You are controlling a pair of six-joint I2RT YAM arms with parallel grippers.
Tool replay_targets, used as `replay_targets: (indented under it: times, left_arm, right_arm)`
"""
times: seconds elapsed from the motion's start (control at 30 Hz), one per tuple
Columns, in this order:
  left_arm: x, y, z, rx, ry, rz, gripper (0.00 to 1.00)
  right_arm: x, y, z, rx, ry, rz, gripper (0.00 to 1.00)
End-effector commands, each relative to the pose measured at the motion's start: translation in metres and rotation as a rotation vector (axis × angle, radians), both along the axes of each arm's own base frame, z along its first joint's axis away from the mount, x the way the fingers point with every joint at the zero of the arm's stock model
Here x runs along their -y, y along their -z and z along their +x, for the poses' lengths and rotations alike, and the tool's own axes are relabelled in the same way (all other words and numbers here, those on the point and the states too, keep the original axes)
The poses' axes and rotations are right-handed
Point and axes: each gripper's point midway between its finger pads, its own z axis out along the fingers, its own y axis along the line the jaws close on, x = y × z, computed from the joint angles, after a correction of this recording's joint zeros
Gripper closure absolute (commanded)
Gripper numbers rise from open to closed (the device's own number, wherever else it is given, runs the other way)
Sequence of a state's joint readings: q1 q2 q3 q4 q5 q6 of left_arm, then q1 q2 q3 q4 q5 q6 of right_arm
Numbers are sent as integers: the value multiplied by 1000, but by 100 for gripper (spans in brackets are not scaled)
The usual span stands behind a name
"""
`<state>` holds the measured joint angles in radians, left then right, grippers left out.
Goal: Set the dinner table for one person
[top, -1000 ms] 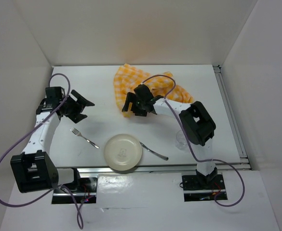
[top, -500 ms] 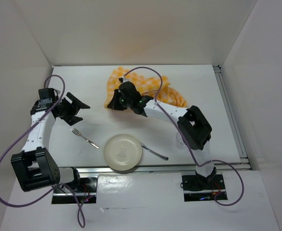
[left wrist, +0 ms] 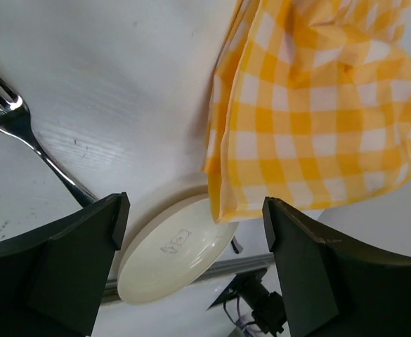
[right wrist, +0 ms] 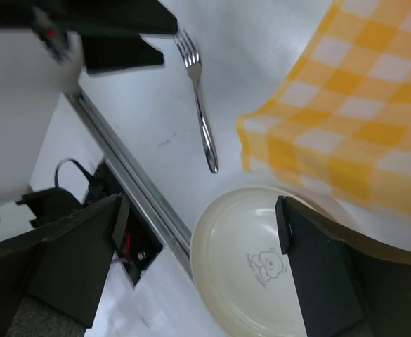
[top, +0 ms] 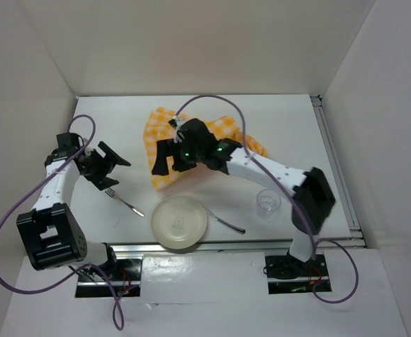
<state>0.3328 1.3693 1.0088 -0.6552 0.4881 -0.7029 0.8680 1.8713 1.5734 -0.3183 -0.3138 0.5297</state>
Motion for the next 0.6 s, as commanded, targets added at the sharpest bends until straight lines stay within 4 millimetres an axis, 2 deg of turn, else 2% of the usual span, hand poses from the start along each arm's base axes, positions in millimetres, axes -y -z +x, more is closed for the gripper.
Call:
replay_targets:
  times: [0.0,0.03,0.07,0.1,0.13,0.17,0.2,0.23,0.27,0.33,0.4,0.43,0.47,0.53,0.57]
  left_arm:
    - [24,1,-6,13,71,-41,4]
    - [33,4,-8,-2,88,-52,4]
    - [40,3,-5,11,100,-42,4]
    - [57,7,-3,3,144,-51,2]
    - [64,12,-2,-4,153,-61,0]
    - [68,15,2,-3,157,-52,0]
    - [75,16,7,17,184,-47,0]
    - [80,25,7,-6,194,-71,0]
    - [81,28,9,-11,198,-80,0]
    - [91,36,10,-32,223,-105,0]
    - [103,50,10,-65,251,-142,0]
    - [104,53,10,-86,237,-153,0]
    - [107,62,7,-108,234,-140,0]
    - [108,65,7,-123,214,-121,0]
    - [110,64,13,-104,208,-117,0]
  right_arm:
    - [65,-75,4,182,218,35,2]
    - [76,-94,9,212,291,61,4]
    - [103,-65,15,179,384,1,6]
    - [126,-75,15,188,462,23,9]
    - [143,-69,18,161,534,27,10]
    - [166,-45,20,121,589,-9,10]
    - [179,-42,21,115,627,-8,10]
    - [190,-50,17,129,644,14,10]
    - [202,-40,18,110,675,-1,10]
    - [215,-39,14,102,696,-16,10]
    - [227,-27,12,84,710,-57,10]
    - [226,-31,10,86,702,-45,8]
    - [229,-26,10,74,703,-50,8]
    - [233,-29,7,73,701,-34,7]
    - [232,-25,4,62,692,-39,7]
